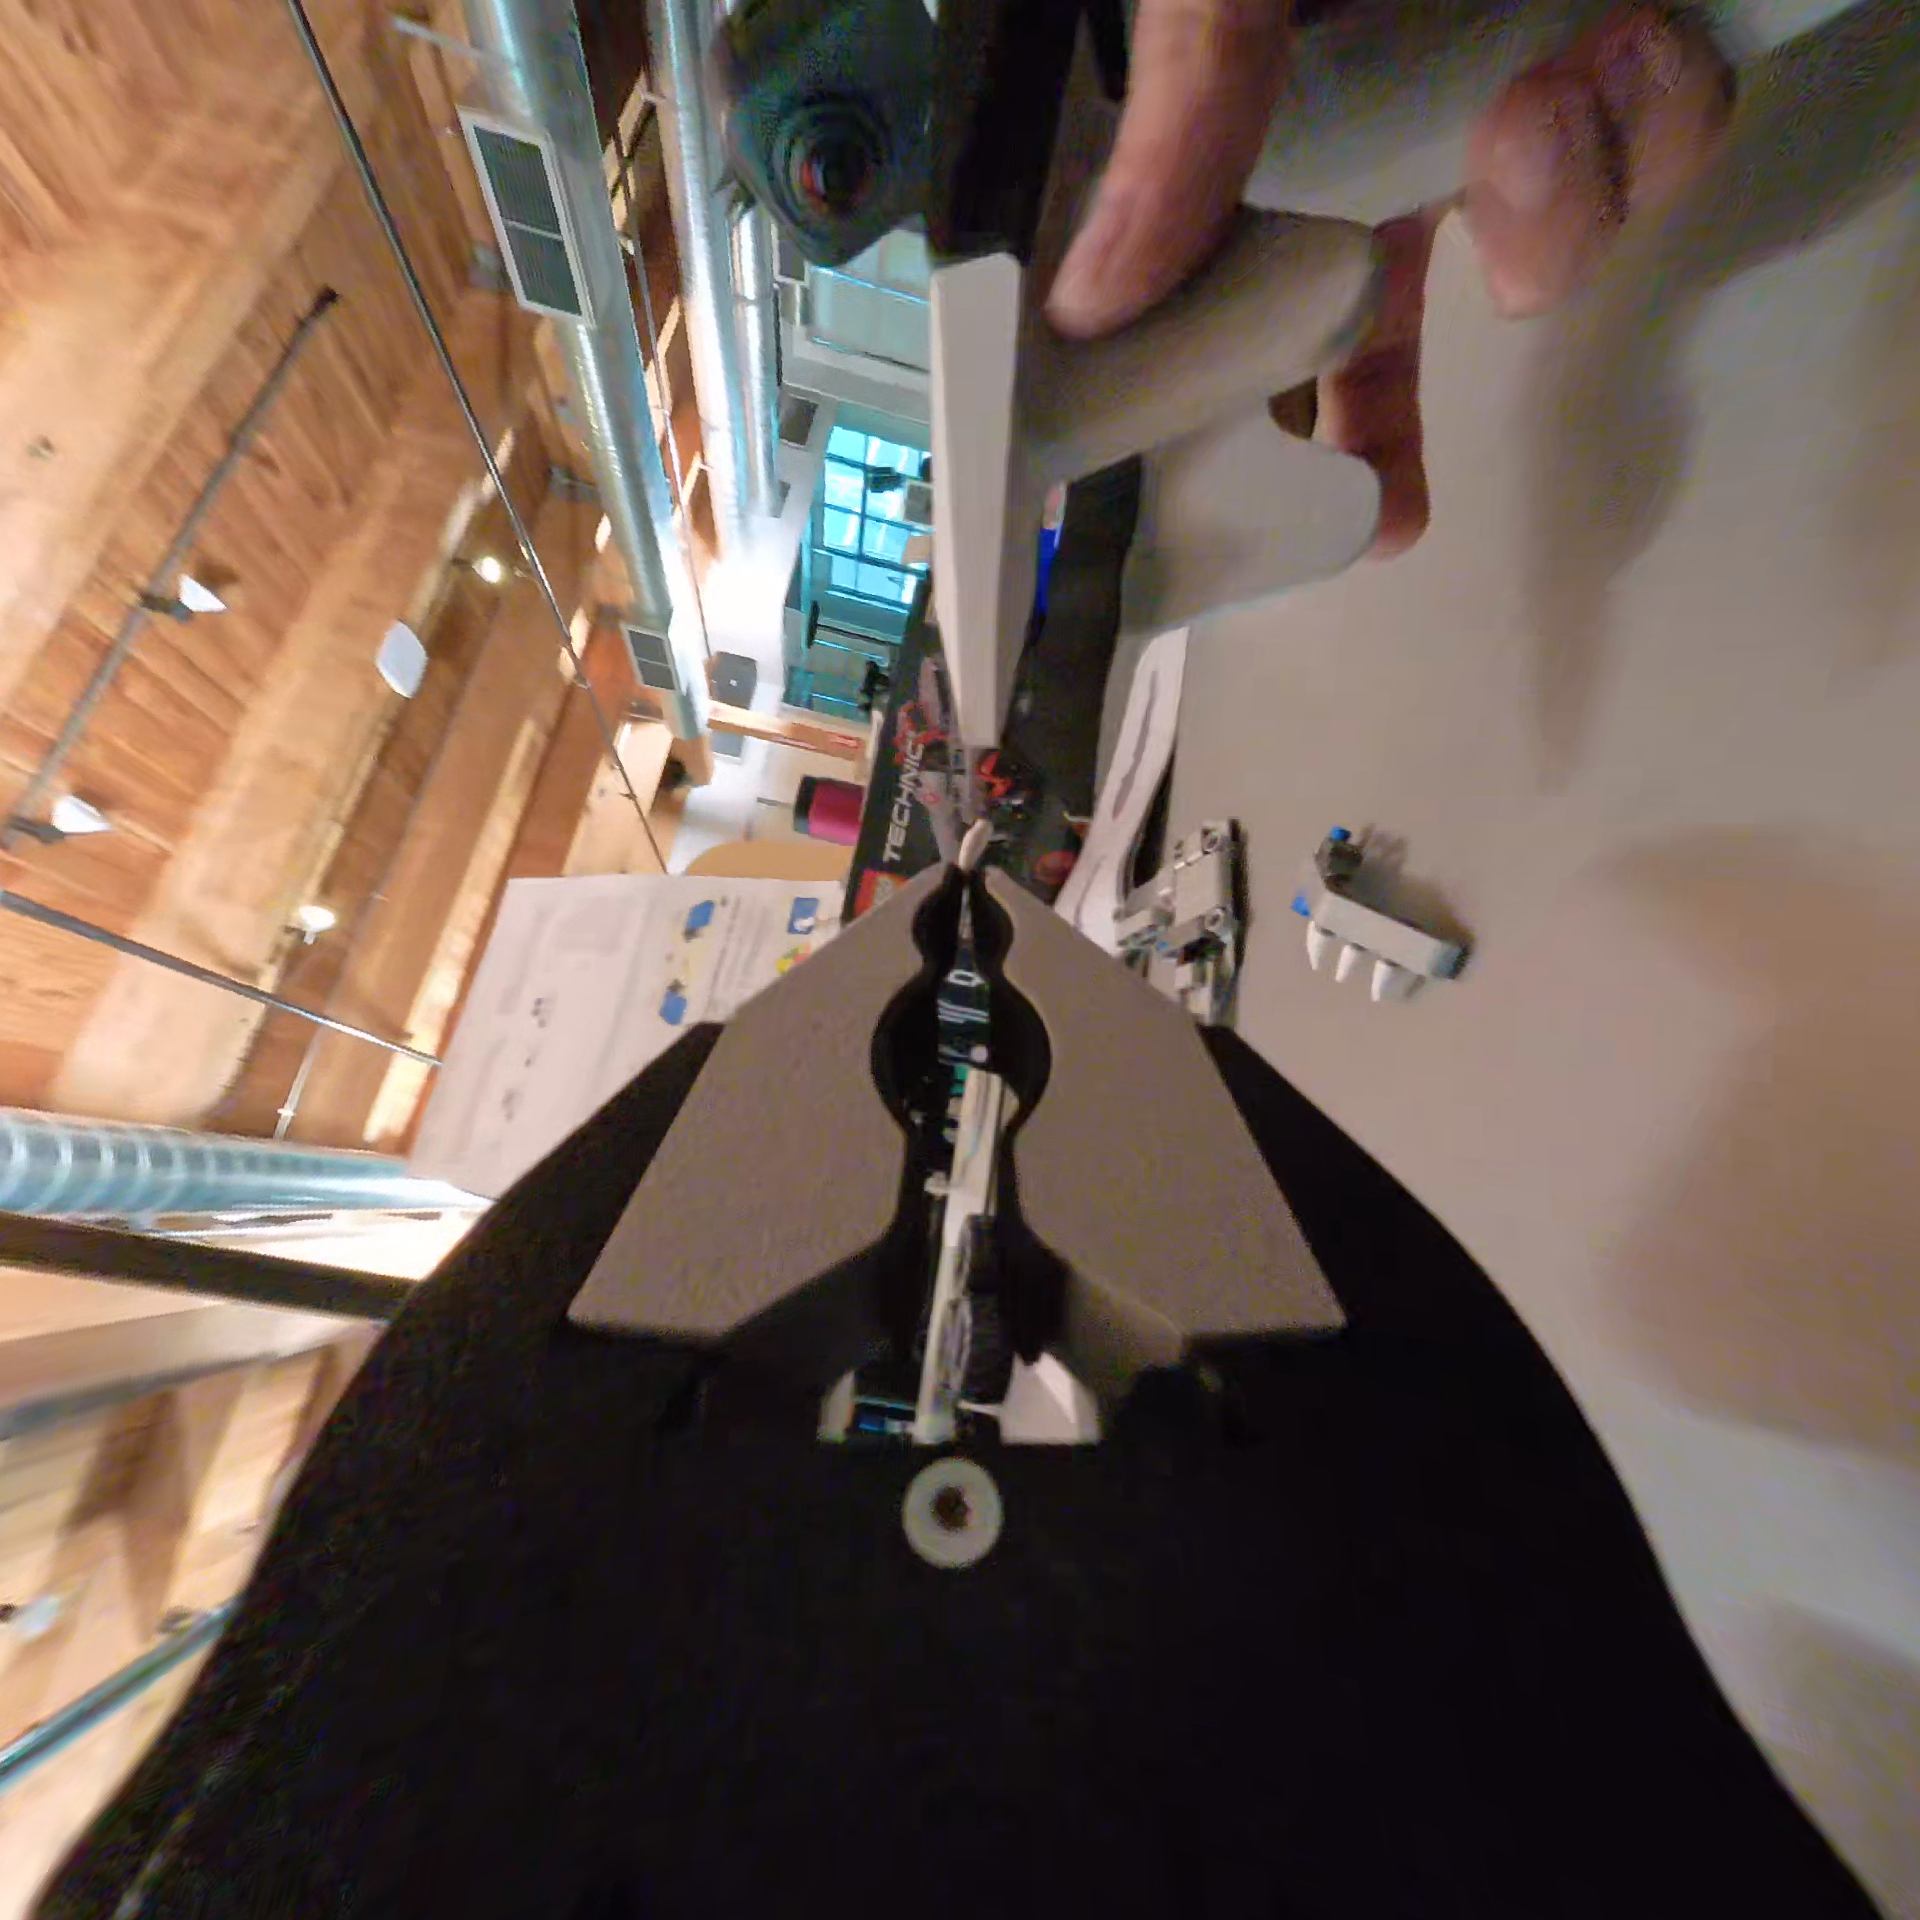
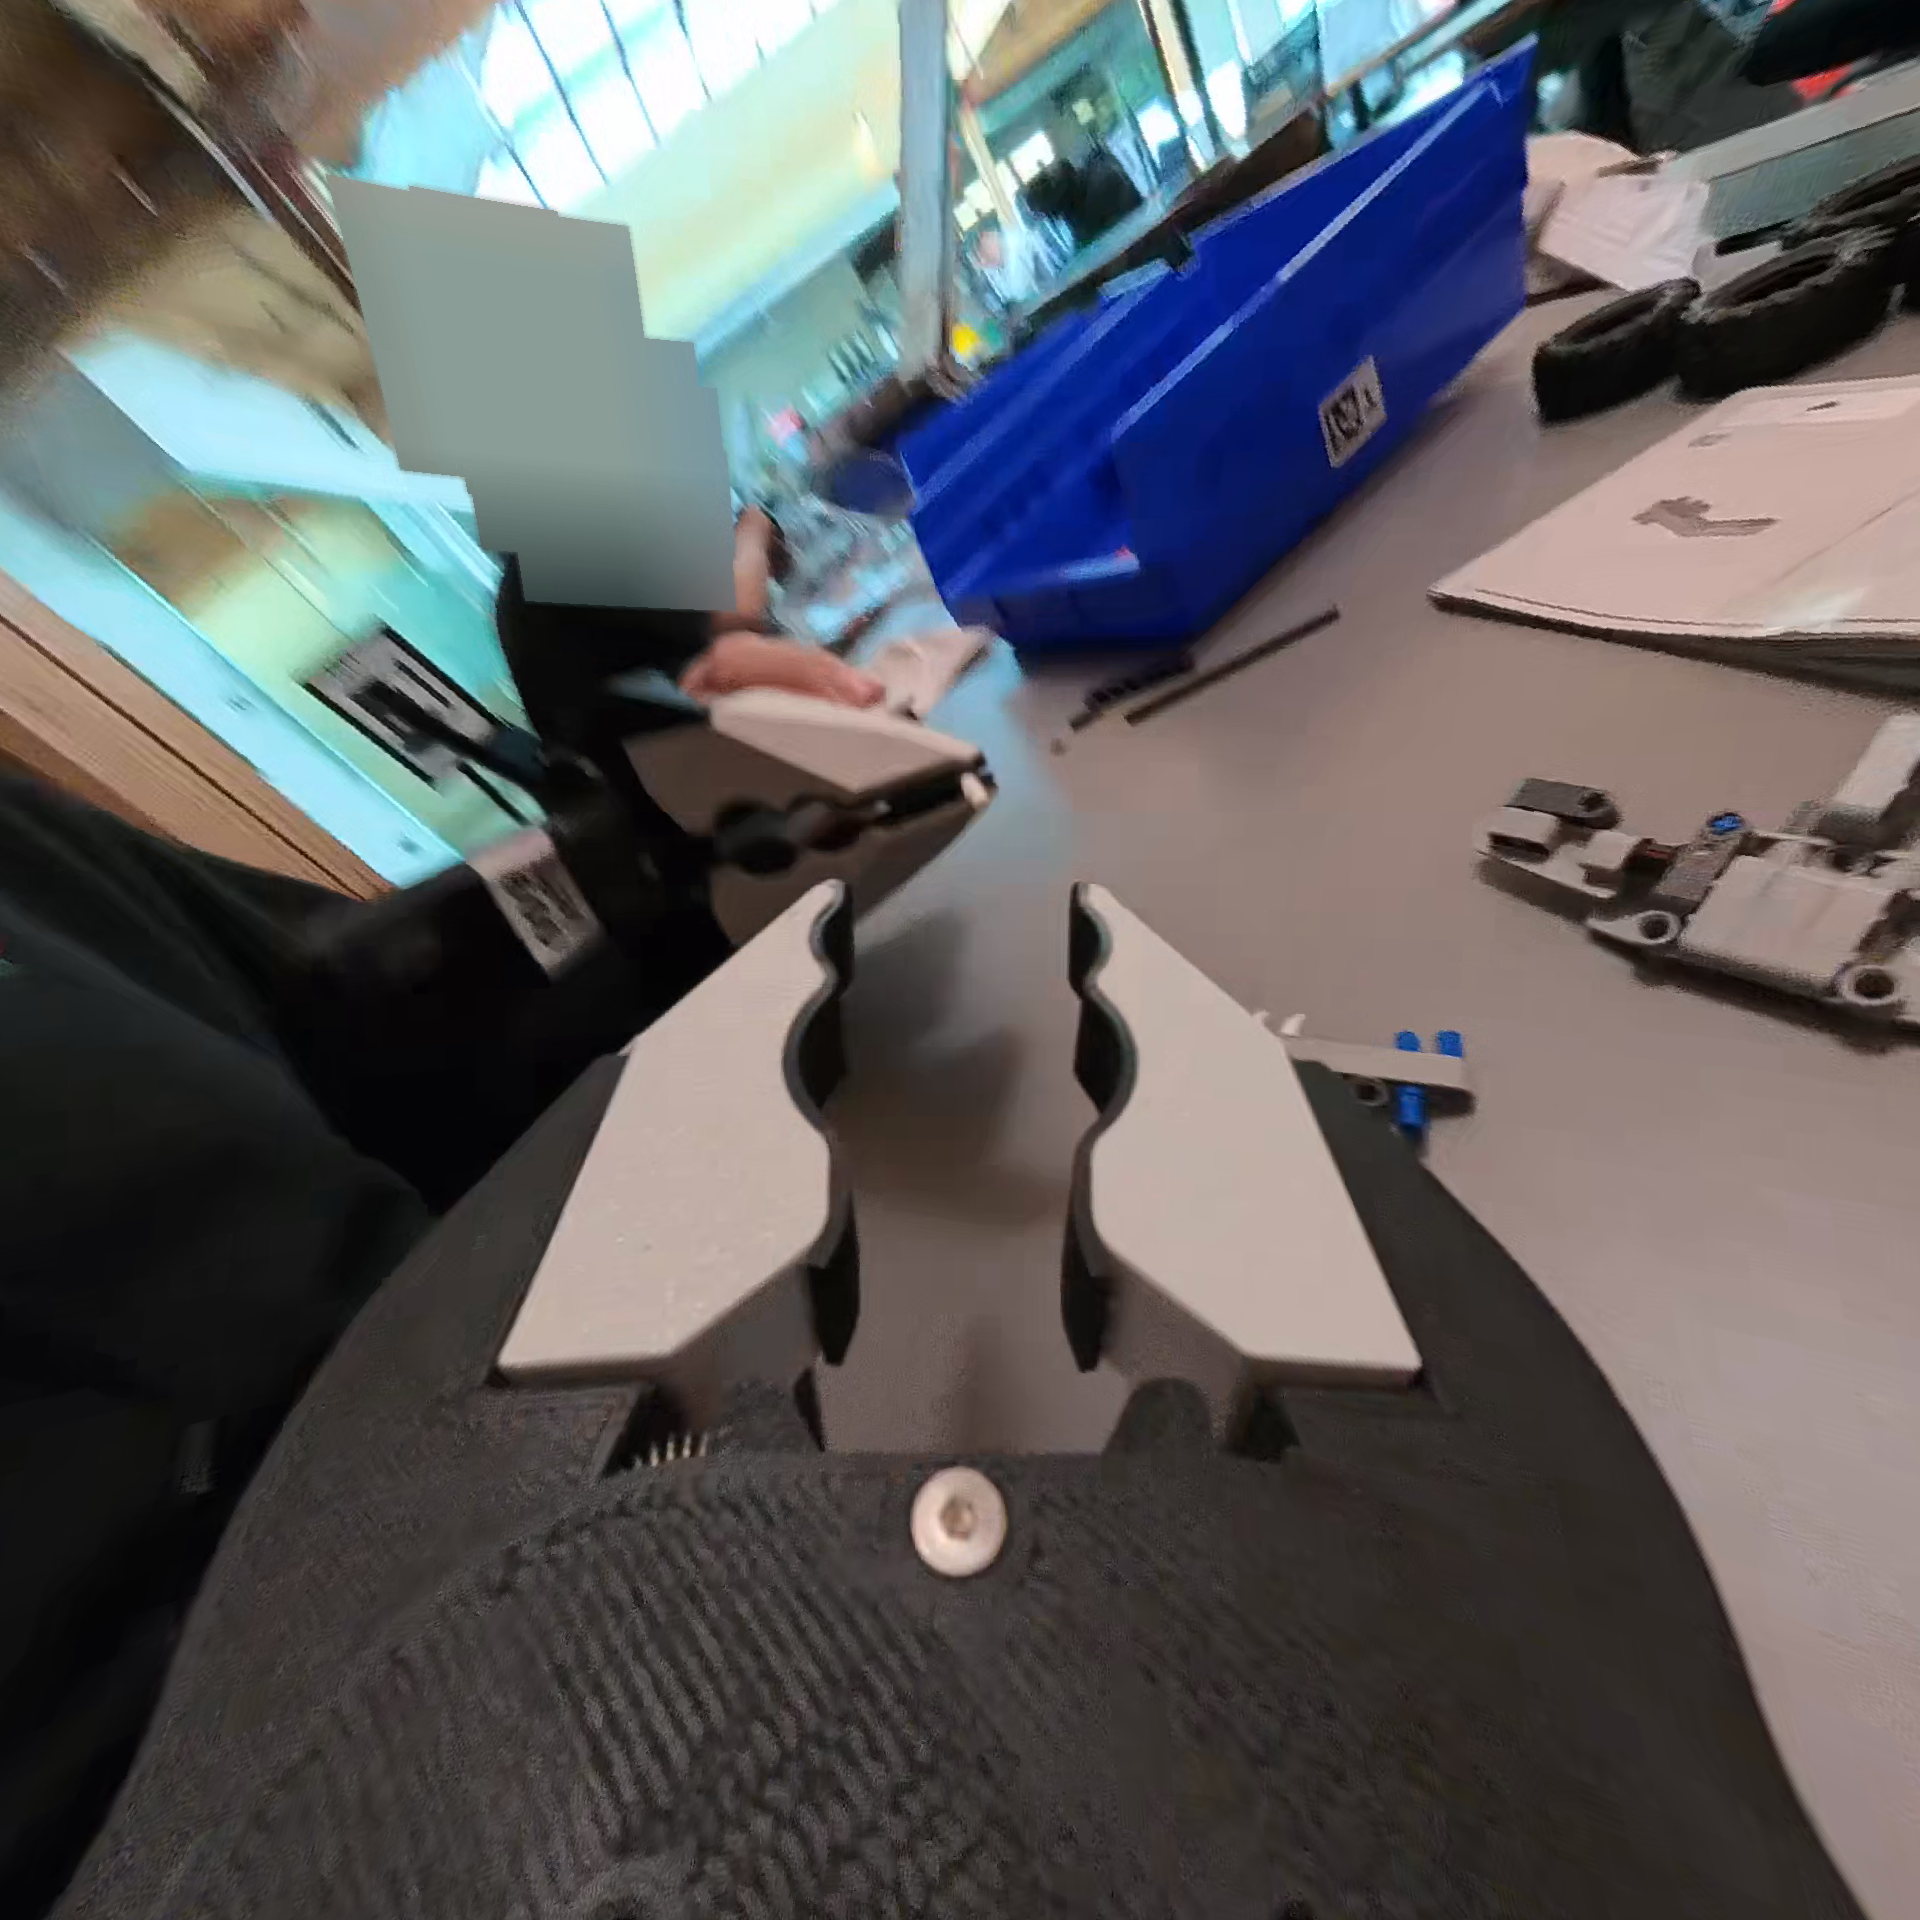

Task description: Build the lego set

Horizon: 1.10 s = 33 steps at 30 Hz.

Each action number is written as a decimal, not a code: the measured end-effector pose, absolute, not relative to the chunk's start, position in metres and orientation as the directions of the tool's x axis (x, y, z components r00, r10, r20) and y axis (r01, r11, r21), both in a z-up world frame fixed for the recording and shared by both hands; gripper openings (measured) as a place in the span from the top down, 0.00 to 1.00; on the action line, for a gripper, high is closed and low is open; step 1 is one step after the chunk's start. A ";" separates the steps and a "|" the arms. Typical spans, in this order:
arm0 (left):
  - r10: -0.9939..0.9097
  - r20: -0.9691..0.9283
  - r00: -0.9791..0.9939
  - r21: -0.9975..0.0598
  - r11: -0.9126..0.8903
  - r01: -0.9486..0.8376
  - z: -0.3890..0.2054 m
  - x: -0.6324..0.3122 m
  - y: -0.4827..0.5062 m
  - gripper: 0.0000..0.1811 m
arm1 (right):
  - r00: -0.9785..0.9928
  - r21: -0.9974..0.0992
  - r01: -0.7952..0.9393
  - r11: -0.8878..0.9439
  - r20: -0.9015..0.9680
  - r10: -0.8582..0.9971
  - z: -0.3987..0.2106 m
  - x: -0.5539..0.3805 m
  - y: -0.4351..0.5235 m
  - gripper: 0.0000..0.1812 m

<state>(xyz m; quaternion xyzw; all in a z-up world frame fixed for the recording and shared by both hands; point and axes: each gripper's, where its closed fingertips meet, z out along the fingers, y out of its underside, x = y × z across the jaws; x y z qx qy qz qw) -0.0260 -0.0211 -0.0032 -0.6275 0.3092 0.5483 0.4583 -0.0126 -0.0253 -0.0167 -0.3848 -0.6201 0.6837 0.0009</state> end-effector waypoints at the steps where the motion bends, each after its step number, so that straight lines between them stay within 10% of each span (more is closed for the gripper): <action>1: 0.115 -0.980 0.164 -0.196 -0.388 -0.901 -0.002 -0.024 -0.021 1.00 | -0.698 -0.825 0.495 -0.274 -0.565 0.440 -0.012 -0.012 -0.024 0.80; 10: 0.138 -0.984 0.117 -0.156 -0.325 -0.933 0.004 -0.012 -0.017 1.00 | -0.675 -0.719 0.564 -0.406 -0.684 0.275 0.003 -0.011 -0.028 0.95; 18: 0.104 -0.873 0.477 -0.488 -0.202 -0.849 -0.001 -0.009 -0.019 1.00 | -0.799 -0.950 0.272 -0.154 -0.313 0.514 -0.002 -0.011 -0.030 0.99; 24: -0.093 -0.153 0.984 -0.986 -0.053 -0.158 0.015 -0.007 -0.030 0.86 | -0.713 -0.909 -0.226 0.351 0.400 0.576 -0.007 -0.006 -0.026 0.99; 33: -0.363 0.605 0.708 -0.795 -0.229 0.562 0.012 0.007 -0.033 0.92 | -0.560 -0.762 -0.468 0.447 0.647 0.518 0.006 0.004 -0.038 0.99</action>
